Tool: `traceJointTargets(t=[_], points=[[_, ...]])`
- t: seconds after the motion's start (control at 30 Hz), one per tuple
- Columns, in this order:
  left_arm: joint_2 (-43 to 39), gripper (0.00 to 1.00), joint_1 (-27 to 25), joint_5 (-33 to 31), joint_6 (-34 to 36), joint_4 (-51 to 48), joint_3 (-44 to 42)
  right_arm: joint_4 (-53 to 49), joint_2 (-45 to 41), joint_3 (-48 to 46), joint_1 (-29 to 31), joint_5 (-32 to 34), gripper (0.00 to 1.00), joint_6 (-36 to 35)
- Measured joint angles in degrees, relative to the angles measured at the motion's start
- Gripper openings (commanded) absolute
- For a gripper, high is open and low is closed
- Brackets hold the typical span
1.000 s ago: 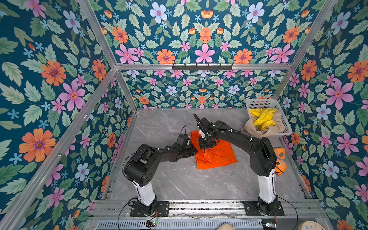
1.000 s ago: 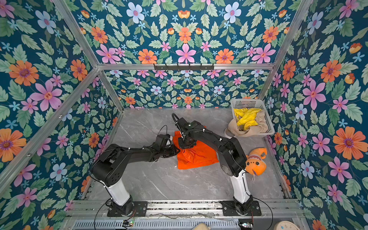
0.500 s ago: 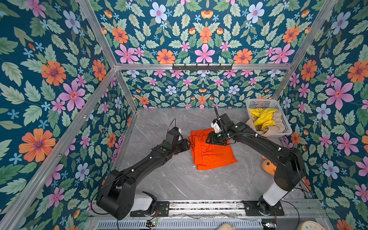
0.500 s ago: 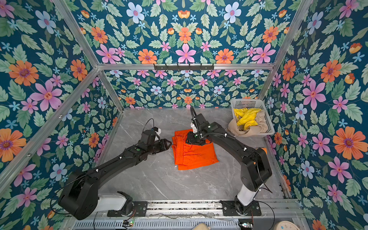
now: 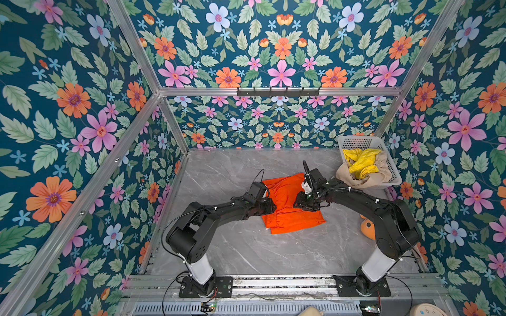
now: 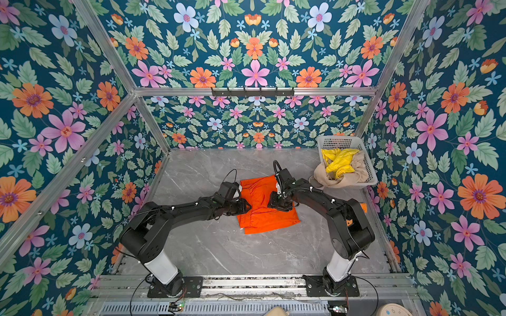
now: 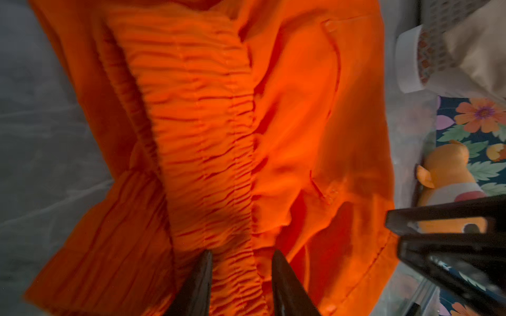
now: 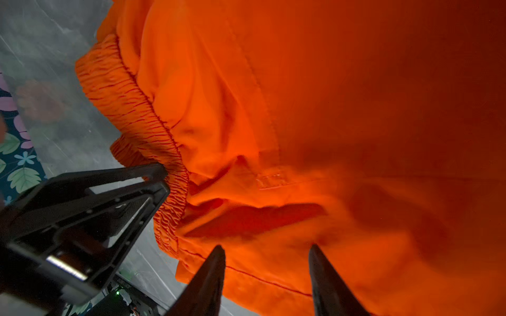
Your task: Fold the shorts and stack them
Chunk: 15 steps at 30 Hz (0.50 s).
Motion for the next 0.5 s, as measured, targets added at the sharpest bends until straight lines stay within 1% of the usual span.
traceJointTargets(t=[0.07,0.27,0.4,0.5], points=[[0.59,0.39,0.44,0.20,0.09,1.77,-0.55,0.48,-2.16,-1.29,-1.62,-0.44,0.59,0.11],[0.87,0.39,1.44,0.66,1.33,4.57,-1.49,1.51,-8.90,-5.88,-10.38,-2.21,0.62,-0.13],[0.87,0.39,1.66,0.61,1.95,4.42,-1.31,0.70,-8.15,-8.83,-14.91,-3.43,0.62,-0.76],[0.87,0.40,1.81,0.17,2.71,3.43,-0.76,0.85,-7.04,-10.91,-15.37,-4.39,0.61,-1.46]])
